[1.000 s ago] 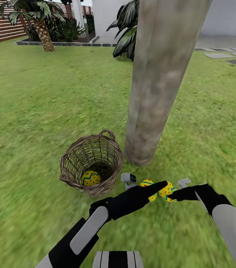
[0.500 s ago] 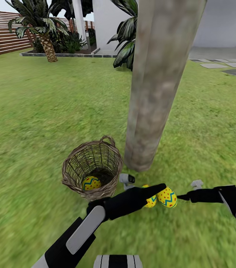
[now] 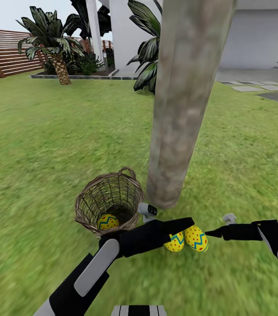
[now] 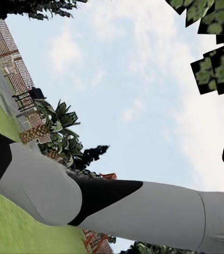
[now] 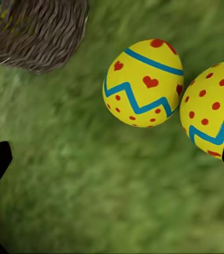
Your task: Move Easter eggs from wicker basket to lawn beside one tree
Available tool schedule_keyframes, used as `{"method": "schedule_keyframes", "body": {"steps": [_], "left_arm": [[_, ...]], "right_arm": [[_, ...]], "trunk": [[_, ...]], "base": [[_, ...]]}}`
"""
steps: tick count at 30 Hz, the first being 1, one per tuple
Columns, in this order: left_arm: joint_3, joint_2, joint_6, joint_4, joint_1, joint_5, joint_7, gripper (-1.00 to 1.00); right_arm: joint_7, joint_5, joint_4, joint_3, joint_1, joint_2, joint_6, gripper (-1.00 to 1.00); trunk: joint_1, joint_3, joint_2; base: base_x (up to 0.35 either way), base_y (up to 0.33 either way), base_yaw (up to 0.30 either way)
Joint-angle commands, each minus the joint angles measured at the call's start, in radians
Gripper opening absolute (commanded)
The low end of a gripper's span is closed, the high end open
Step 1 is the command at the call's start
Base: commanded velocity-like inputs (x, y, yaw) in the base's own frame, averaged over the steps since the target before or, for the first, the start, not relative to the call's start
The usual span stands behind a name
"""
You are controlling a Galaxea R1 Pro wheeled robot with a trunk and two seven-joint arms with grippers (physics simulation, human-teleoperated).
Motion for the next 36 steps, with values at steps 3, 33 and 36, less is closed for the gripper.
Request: {"method": "schedule_keyframes", "body": {"steps": [3,33,36], "left_arm": [[-0.001,0.001,0.007,-0.009,-0.001,0.007,0.001,1.00],[0.000,0.016,0.044,-0.012,-0.001,0.000,0.001,1.00],[0.000,0.016,0.043,-0.012,-0.001,0.004,-0.001,1.00]], "right_arm": [[0.030,0.006,0.000,-0.008,0.001,0.004,0.009,1.00],[0.047,0.007,0.012,-0.008,0.011,0.008,0.005,1.00],[0.045,0.007,0.012,-0.008,0.011,0.009,0.004,1.00]], "trunk": [[-0.001,0.011,0.000],[-0.015,0.127,0.007],[-0.015,0.127,0.007]], "base": [[0.000,0.000,0.000],[0.000,0.000,0.000],[0.000,0.000,0.000]]}}
